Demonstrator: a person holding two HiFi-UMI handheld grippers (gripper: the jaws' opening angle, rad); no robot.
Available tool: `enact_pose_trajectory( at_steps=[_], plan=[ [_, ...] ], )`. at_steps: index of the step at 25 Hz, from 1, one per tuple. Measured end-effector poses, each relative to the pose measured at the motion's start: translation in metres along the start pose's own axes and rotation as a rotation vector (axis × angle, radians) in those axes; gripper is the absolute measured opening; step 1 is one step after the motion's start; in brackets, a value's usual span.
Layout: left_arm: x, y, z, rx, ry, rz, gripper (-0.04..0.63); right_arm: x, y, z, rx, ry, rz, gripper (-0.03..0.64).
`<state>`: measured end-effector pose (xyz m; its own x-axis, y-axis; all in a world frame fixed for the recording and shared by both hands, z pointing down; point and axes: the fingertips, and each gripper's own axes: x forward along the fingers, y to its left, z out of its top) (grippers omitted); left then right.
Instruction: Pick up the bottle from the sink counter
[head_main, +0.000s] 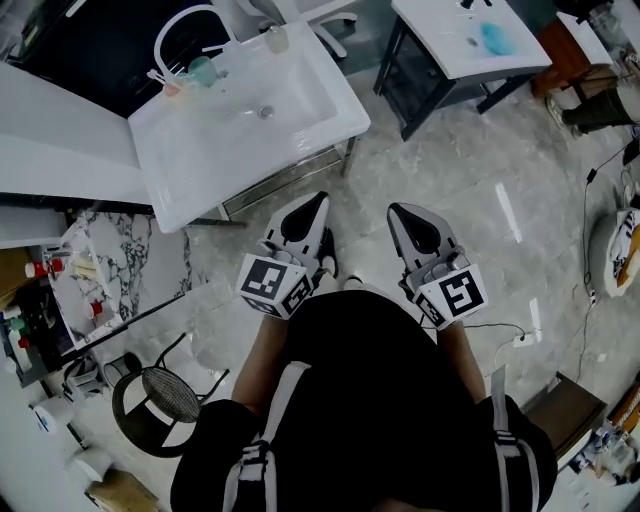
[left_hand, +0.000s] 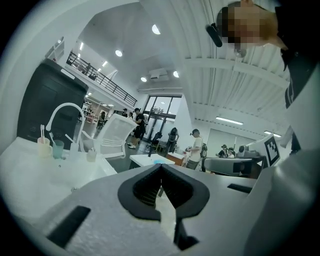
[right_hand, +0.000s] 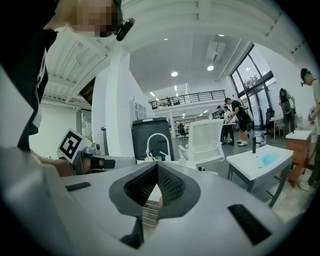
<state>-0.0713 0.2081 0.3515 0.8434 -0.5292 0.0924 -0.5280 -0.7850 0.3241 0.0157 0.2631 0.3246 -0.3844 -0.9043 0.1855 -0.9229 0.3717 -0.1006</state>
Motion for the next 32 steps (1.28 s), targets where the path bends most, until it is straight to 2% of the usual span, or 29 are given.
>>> enact_pose_trajectory(
  at_steps=[5,10,15,24,32],
  plan=[
    [0.022,0.031,0.014,0.013,0.013,-0.022,0.020,0.035,-0.016,0.010,0.023,0.002,-0.028,0.003],
    [0.044,0.066,0.001,0.010,0.091,-0.044,0.020,0.069,-0.023,0.011,0.036,0.004,-0.034,0.003],
    [0.055,0.085,0.003,0.004,0.101,-0.052,0.020,0.087,-0.031,0.005,0.059,0.024,-0.055,0.003],
    [0.066,0.117,0.010,-0.024,0.080,-0.018,0.018,0.116,-0.052,0.008,0.077,0.040,-0.069,0.003],
    [0.096,0.135,0.025,-0.012,0.073,0.053,0.020,0.149,-0.081,0.016,0.065,0.049,0.001,0.003]
  ],
)
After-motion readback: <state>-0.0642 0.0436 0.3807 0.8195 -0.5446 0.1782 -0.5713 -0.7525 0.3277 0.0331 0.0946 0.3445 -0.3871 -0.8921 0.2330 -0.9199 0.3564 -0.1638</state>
